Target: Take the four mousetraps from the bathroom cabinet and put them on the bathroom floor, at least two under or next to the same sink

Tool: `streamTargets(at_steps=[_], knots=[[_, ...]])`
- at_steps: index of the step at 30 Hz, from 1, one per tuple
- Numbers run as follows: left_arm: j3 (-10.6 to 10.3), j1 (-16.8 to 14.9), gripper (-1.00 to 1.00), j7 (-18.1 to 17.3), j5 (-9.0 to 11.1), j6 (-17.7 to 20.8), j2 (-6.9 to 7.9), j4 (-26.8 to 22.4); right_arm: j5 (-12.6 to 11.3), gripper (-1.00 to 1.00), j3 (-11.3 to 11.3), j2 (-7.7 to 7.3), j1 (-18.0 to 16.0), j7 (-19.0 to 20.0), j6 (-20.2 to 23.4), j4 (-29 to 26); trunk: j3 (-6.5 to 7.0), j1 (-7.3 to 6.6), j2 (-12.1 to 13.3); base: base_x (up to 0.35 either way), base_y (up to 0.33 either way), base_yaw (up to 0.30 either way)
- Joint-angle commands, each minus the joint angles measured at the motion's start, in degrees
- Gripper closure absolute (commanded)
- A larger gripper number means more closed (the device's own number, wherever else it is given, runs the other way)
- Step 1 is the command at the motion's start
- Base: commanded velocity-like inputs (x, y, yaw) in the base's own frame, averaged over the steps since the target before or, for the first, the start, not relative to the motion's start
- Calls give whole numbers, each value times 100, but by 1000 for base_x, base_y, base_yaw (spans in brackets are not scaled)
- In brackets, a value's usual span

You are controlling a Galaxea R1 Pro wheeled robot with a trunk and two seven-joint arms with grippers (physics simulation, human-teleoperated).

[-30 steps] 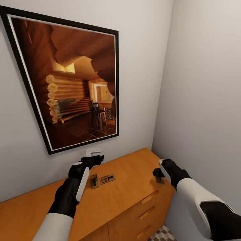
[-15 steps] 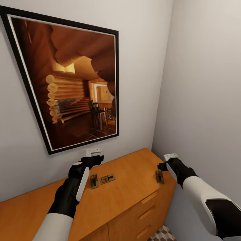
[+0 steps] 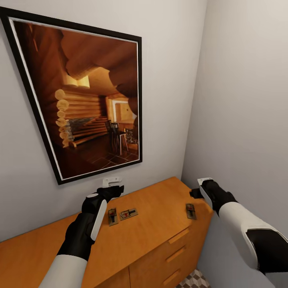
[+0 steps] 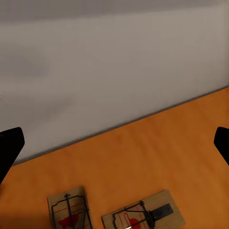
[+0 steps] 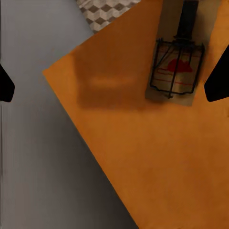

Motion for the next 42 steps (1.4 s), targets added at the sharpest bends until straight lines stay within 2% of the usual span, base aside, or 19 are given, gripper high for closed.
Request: streamTargets(at_steps=[1,13,21,25,30,37,42], knots=[[-4,-1,-100,38,33,25,-1,-5,26,-100,33,-5,-29,6,54,-7,-3,2,-4,0,0,0],[-7,0,-100,38,29,24,-1,-5,20,-100,24,-12,-449,-3,127,-5,-3,2,-4,0,0,0],[-5,0,-100,38,29,24,-1,-5,9,-100,29,-196,-787,-46,100,84,-3,2,-4,0,0,0],[-4,-1,-100,38,29,24,-1,-5,26,-100,59,-192,-834,-31,73,664,-3,2,-4,0,0,0],[-7,0,-100,38,28,24,-1,-5,128,-100,83,-87,-852,-5,64,1465,-3,2,-4,0,0,0],[-9,0,-100,38,29,24,-1,-5,202,-100,107,-38,-856,152,86,1761,-3,2,-4,0,0,0],[-4,-1,-100,38,30,24,-1,-5,226,-100,112,-45,-853,717,93,1807,-3,2,-4,0,0,0]])
